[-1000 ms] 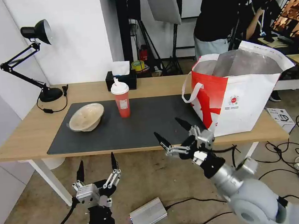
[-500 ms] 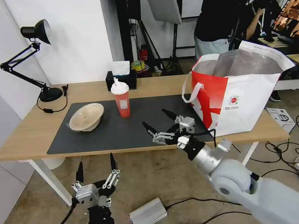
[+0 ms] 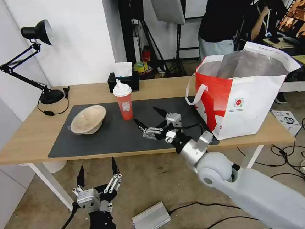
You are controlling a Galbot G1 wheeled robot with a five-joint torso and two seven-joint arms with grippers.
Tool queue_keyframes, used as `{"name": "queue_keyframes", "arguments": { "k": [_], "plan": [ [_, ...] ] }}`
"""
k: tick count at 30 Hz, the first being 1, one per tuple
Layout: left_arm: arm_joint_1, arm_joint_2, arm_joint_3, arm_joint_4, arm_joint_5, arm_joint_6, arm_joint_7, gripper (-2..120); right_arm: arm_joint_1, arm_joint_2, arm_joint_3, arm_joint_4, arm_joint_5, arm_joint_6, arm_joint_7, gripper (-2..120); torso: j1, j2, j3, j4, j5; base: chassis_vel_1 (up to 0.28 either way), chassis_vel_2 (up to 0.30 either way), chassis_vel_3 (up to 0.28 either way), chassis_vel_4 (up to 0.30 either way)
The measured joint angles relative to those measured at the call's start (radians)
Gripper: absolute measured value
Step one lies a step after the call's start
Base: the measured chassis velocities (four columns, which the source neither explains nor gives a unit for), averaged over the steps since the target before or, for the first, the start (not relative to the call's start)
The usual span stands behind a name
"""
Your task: Pick up the trash from the table and place it into the takeout bag.
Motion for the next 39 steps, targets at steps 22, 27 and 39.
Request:
{"name": "queue_keyframes", "arguments": {
  "k": [22,27,39],
  "plan": [
    [0.002,-0.003,0.004,-0.002,-0.002,-0.001,-0.001,100,0.122,0.111,-0.087,-0.125,-0.024,-0.026,0.050,100,0.000,0.000,0.000,-0.0001,0.0001,0.000,0.000,0.000,0.000],
    [0.004,-0.003,0.006,-0.002,-0.001,-0.001,-0.001,100,0.125,0.119,-0.084,-0.132,-0.035,-0.048,0.087,100,0.000,0.000,0.000,-0.0001,0.0001,0.000,0.000,0.000,0.000],
    [0.016,-0.022,0.018,0.004,0.024,-0.004,0.009,100,0.131,0.135,-0.058,-0.145,-0.023,-0.136,0.166,100,0.000,0.000,0.000,-0.0001,0.0001,0.000,0.000,0.000,0.000]
  ]
}}
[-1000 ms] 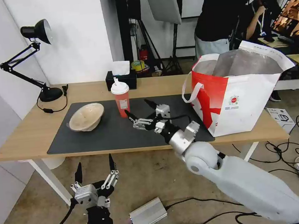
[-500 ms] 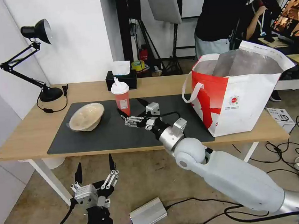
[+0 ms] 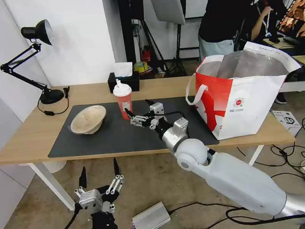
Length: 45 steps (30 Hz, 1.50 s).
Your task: Pick up the trash from the table and place it into the takeout bag.
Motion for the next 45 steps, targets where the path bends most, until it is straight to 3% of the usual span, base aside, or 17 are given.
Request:
{"name": "queue_keyframes", "arguments": {
  "k": [24,45],
  "plan": [
    [0.020,-0.009,0.002,-0.006,0.016,-0.012,0.003,100,0.059,0.100,0.007,-0.138,0.037,-0.091,0.014,100,0.000,0.000,0.000,0.0000,-0.0001,0.000,0.000,0.000,0.000],
    [0.023,-0.008,-0.002,-0.006,0.017,-0.013,0.003,100,0.102,0.222,0.006,-0.290,0.004,-0.104,0.015,100,0.000,0.000,0.000,0.0000,-0.0001,0.000,0.000,0.000,0.000]
  ]
}}
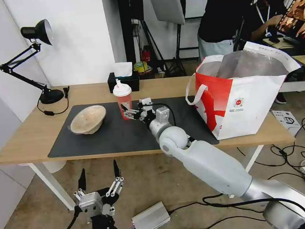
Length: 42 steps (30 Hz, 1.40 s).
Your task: Pick up the trash from the table and place it into the takeout bag.
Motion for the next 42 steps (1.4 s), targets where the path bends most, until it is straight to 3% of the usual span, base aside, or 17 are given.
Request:
{"name": "queue_keyframes", "arguments": {
  "k": [42],
  "plan": [
    [0.012,-0.009,0.006,-0.003,0.016,-0.003,0.001,100,0.067,0.148,0.024,-0.240,-0.068,-0.003,-0.027,100,0.000,0.000,0.000,0.0000,0.0001,0.000,0.000,0.000,0.000]
  ]
}}
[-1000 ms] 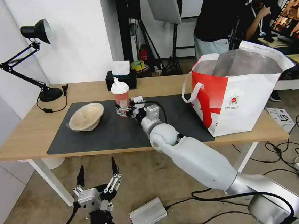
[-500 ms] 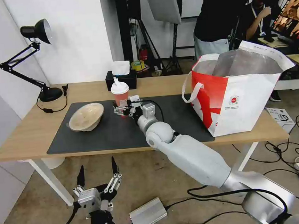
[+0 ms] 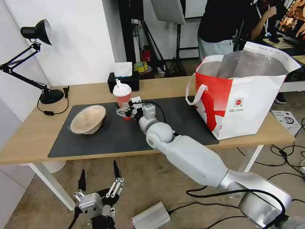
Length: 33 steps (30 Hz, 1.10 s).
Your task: Pick up the trash from the table and place it into the takeout bag.
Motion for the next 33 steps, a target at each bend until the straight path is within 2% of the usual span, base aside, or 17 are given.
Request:
{"name": "queue_keyframes", "arguments": {
  "k": [10,22,33],
  "plan": [
    [0.000,0.000,0.000,0.002,0.001,-0.001,0.000,100,0.030,0.038,0.024,-0.081,-0.007,0.006,-0.028,100,0.000,0.000,0.000,0.0000,0.0000,0.000,0.000,0.000,0.000],
    [-0.001,0.000,-0.002,0.006,0.000,-0.001,0.000,100,0.079,0.119,0.049,-0.209,-0.028,0.032,-0.083,100,0.000,0.000,0.000,0.0000,-0.0001,0.000,0.000,0.000,0.000],
    [-0.009,0.000,0.004,0.011,-0.002,-0.001,0.000,100,0.080,0.126,0.050,-0.240,-0.034,0.036,-0.093,100,0.000,0.000,0.000,0.0000,0.0000,0.000,0.000,0.000,0.000]
  ]
}}
